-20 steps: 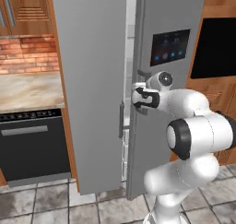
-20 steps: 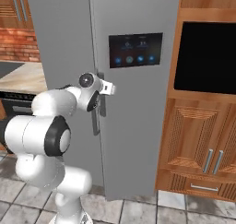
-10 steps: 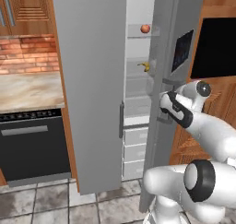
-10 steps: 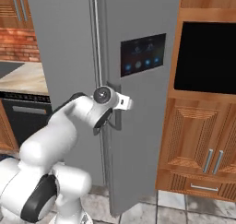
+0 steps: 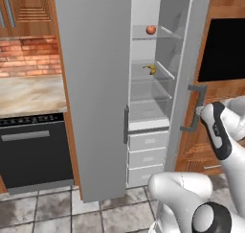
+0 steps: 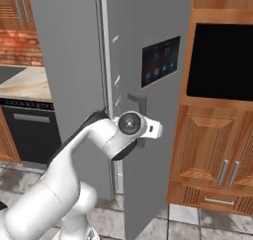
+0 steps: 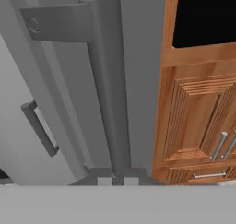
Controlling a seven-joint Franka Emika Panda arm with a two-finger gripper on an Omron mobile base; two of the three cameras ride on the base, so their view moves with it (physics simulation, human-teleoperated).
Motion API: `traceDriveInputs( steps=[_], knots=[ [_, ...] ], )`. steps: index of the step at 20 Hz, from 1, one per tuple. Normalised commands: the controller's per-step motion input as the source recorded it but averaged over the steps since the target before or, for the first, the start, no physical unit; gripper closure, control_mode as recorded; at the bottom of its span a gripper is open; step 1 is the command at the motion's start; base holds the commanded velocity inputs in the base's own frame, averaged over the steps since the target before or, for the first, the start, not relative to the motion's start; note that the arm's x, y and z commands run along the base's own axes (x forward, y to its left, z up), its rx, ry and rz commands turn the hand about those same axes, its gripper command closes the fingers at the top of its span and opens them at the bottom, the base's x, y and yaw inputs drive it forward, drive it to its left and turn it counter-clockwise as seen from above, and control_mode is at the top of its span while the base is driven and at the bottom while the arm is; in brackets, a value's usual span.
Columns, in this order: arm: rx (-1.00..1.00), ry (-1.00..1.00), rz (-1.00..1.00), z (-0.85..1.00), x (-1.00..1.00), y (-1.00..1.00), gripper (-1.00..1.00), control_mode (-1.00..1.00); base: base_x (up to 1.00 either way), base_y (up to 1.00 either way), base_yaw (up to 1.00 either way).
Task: Retrieve the peach and banana from the fridge and place them into the bowl on the dining table.
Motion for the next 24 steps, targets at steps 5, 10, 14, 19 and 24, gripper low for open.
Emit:
traceDriveInputs(
  steps=[5, 10, 14, 19, 24],
  knots=[
    [0.0, 0.0, 0.05, 0.4, -0.7, -0.27, -1.0, -1.0, 0.0, 0.0, 0.0],
    [-0.18, 0.0, 0.08, 0.57, -0.77, 0.16, -1.0, -1.0, 0.0, 0.0, 0.0],
    [-0.35, 0.01, 0.05, 0.54, -0.44, 0.72, -1.0, -1.0, 0.0, 0.0, 0.0],
    [-0.41, 0.11, 0.0, 0.24, -0.16, 0.94, -1.0, -1.0, 0.0, 0.0, 0.0],
    [-0.33, 0.2, 0.0, 0.0, 0.0, 0.73, -1.0, -1.0, 0.0, 0.0, 0.0]
  ],
)
